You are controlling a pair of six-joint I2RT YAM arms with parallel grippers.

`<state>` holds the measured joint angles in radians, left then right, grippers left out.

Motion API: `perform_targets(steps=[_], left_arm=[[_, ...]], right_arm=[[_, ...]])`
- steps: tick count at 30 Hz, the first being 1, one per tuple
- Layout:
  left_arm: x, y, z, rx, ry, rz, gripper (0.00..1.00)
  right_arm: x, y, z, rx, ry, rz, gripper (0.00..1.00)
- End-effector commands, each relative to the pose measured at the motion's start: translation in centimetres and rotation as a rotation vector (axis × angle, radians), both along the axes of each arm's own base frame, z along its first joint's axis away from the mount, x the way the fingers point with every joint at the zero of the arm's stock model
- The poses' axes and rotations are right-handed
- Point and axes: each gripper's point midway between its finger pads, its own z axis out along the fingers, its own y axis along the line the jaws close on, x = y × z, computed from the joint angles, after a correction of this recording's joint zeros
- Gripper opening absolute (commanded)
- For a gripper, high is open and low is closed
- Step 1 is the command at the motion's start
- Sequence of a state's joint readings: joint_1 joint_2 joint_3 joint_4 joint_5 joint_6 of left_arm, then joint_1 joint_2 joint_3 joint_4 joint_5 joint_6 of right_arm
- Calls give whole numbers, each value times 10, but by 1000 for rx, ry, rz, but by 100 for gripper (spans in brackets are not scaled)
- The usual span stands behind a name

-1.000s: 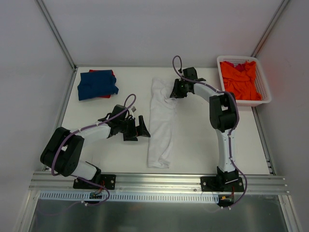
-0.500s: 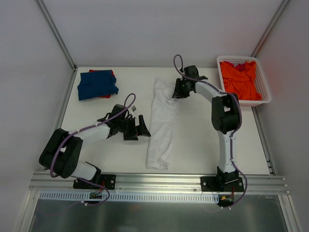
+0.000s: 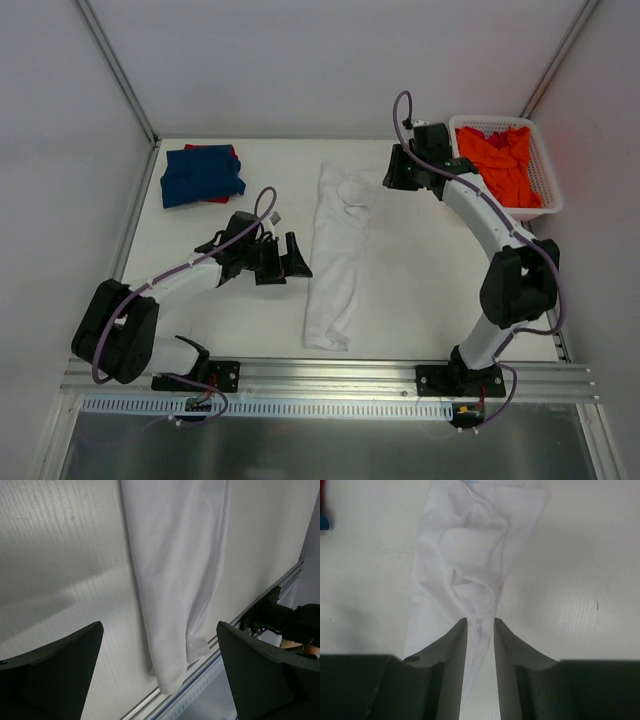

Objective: Fold and stack the t-shirts
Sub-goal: Fold the tshirt

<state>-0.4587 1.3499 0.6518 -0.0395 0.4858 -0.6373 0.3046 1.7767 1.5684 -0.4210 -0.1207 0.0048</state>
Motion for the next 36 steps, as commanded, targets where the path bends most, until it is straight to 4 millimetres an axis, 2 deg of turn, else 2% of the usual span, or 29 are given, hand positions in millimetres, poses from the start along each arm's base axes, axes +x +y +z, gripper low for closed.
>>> perform_targets(steps=[1, 2, 3, 4, 5, 8, 9, 11, 12, 15, 16, 17, 18, 24, 32, 36], left_arm=[[2, 3, 11, 3, -61, 0, 99], [-1, 4, 12, 2, -67, 3, 99], [-1, 6, 12, 4, -70, 11, 99], [-2, 6, 12, 4, -72, 14, 99], [-4, 8, 13, 1, -75, 16, 99], [-8, 10, 15, -5, -83, 22, 99], [-9, 11, 15, -6, -85, 27, 99], [-11, 12, 15, -5, -91, 28, 99], [-13, 13, 14, -3, -87, 30, 99], [-15, 18, 10, 10, -86, 53, 99], [-15, 20, 9, 15, -87, 62, 99], [-17, 21, 6, 22, -84, 69, 99], [-17, 23, 5, 24, -84, 72, 99], [-25, 29, -6, 42, -66, 90, 99], [-35, 39, -17, 61, -63, 123, 99], [-43, 45, -27, 73, -51, 140, 99]], right_arm=[[-31, -20, 14, -33, -36, -35, 31], [-46, -24, -4, -28, 7, -60, 31], [-56, -22, 11, -4, -40, -62, 32], [-64, -23, 8, 4, -37, -73, 32], [-78, -28, -9, -19, -5, -87, 32], [-105, -22, -10, -3, -8, -77, 32], [-118, -22, -24, -34, 11, -79, 32], [-131, -20, -25, -31, 0, -89, 32], [-145, -16, -38, -43, 23, -72, 32], [-164, -11, -42, -27, 14, -75, 32], [-173, -12, -51, -39, 30, -73, 32], [-177, -12, -47, -33, 11, -77, 32], [-187, -7, -54, -34, 25, -63, 32], [-217, 5, -63, -60, 25, -16, 32], [-262, 9, -96, -156, 53, 41, 33], [-276, 12, -103, -150, 40, 42, 32]])
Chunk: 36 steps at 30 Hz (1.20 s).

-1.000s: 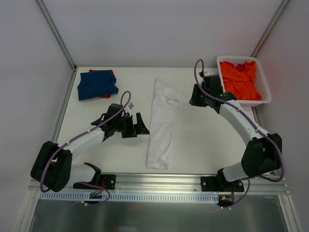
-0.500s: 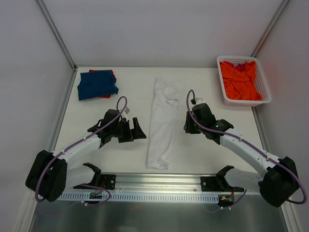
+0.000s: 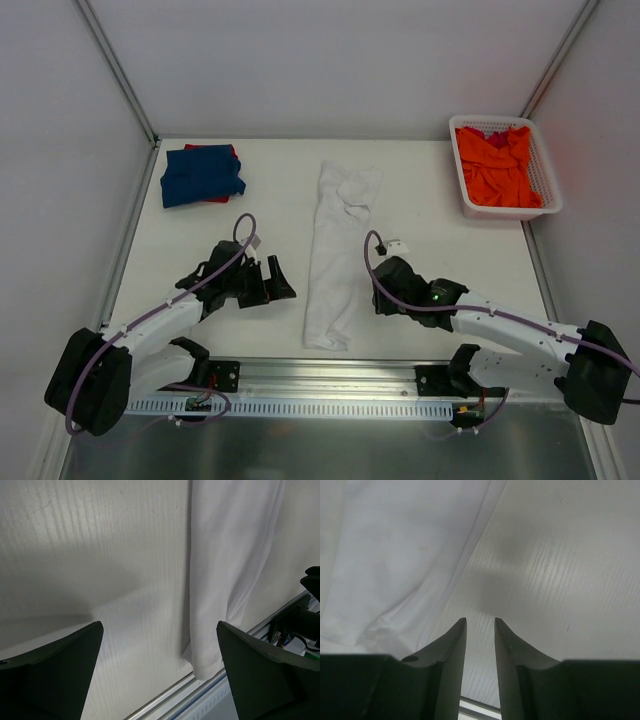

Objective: Fold and stack the t-shirts
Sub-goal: Fold the tshirt

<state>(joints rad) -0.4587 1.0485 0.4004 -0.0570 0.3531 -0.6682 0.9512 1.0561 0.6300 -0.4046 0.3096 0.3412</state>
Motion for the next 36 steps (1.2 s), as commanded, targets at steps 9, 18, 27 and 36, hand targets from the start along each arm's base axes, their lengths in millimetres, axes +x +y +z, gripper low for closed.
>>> perform_targets(steps=[9, 18, 27, 36], left_arm=[[-4, 7, -2, -6, -13, 63, 99], [-6, 7, -8, 21, -5, 59, 99], [-8, 14, -2, 30, -46, 79, 99], [-25, 23, -27, 58, 9, 108, 99]], right_arm=[[-16, 12, 14, -22, -69, -6, 33], [-26, 11, 20, -64, -104, 8, 32], [-39, 19, 15, -57, -101, 40, 33], [-56, 36, -12, -148, -51, 104, 41]])
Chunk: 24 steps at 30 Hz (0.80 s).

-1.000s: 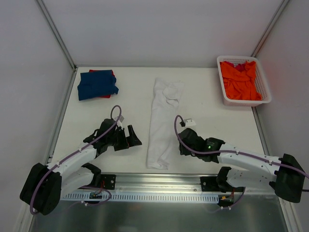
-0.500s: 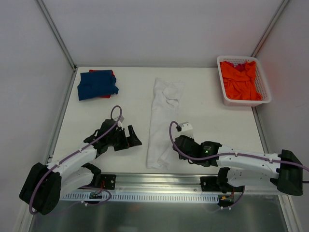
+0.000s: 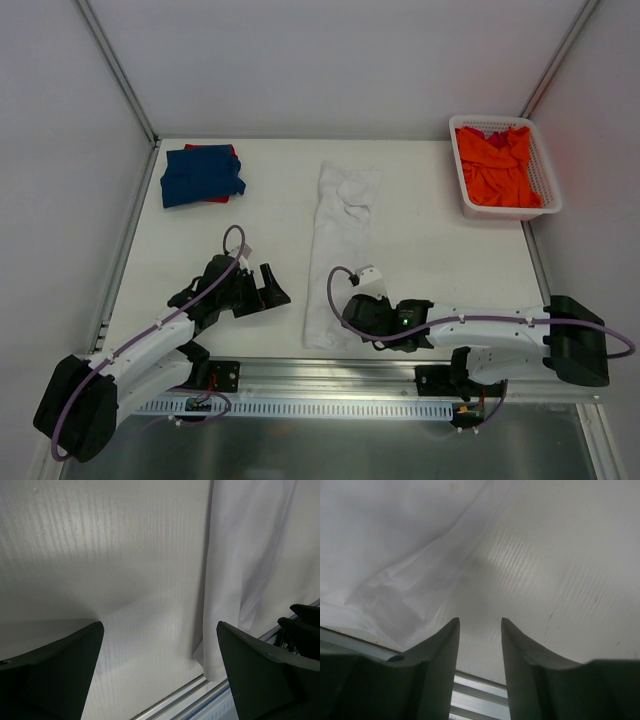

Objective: Fold and stack the t-shirts
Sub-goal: Fold the tshirt

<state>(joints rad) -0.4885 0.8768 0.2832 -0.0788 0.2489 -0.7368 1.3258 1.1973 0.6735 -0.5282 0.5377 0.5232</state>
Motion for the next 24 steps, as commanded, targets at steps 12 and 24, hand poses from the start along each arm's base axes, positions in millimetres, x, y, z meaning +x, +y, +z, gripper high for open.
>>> perform_targets(steps=[12, 24], left_arm=[[-2, -19, -13, 95, 41, -39, 99], [-2, -53, -18, 54, 57, -98, 99]], right_arm=[[8, -4, 38, 93, -171, -123, 64], [6, -22, 33, 521, -92, -248, 66]])
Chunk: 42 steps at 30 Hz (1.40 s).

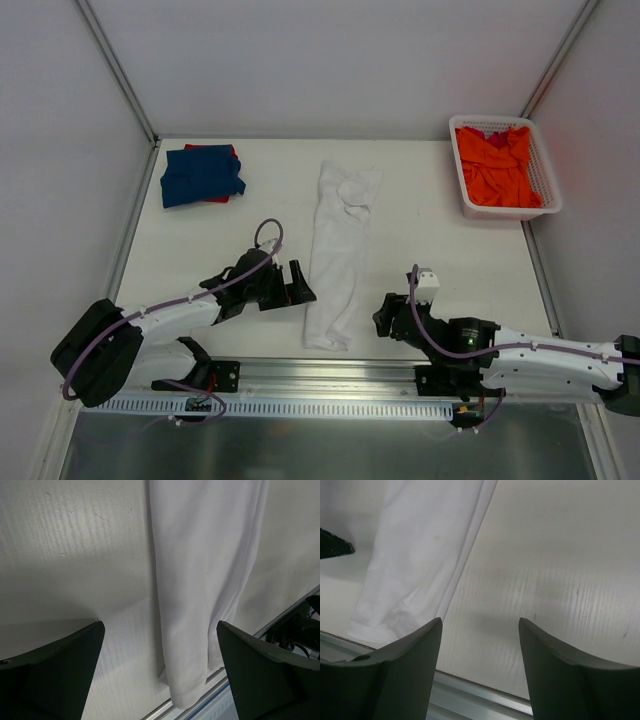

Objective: Fold and stack the t-shirts
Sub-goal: Fold the tshirt

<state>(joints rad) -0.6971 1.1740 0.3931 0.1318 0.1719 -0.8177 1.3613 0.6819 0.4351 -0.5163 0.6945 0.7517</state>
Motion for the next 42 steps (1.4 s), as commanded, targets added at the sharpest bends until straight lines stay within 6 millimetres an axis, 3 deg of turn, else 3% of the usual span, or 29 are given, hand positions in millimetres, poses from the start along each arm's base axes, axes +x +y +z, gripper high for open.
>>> perform_targets(steps=[1, 10, 28, 42], left_arm=[[-13, 5, -18, 62, 54, -4, 99], [-27, 6, -31, 44, 84, 2, 99], [-68, 3, -55, 35, 143, 5, 96], [-97, 13, -72, 75, 196, 12, 81]], right_arm=[[1, 10, -3, 127, 42, -36, 66], [-6, 36, -22, 243, 137, -17, 66], [-19, 58, -61, 324, 245, -3, 66], [-25, 72, -81, 323, 301, 24, 65]])
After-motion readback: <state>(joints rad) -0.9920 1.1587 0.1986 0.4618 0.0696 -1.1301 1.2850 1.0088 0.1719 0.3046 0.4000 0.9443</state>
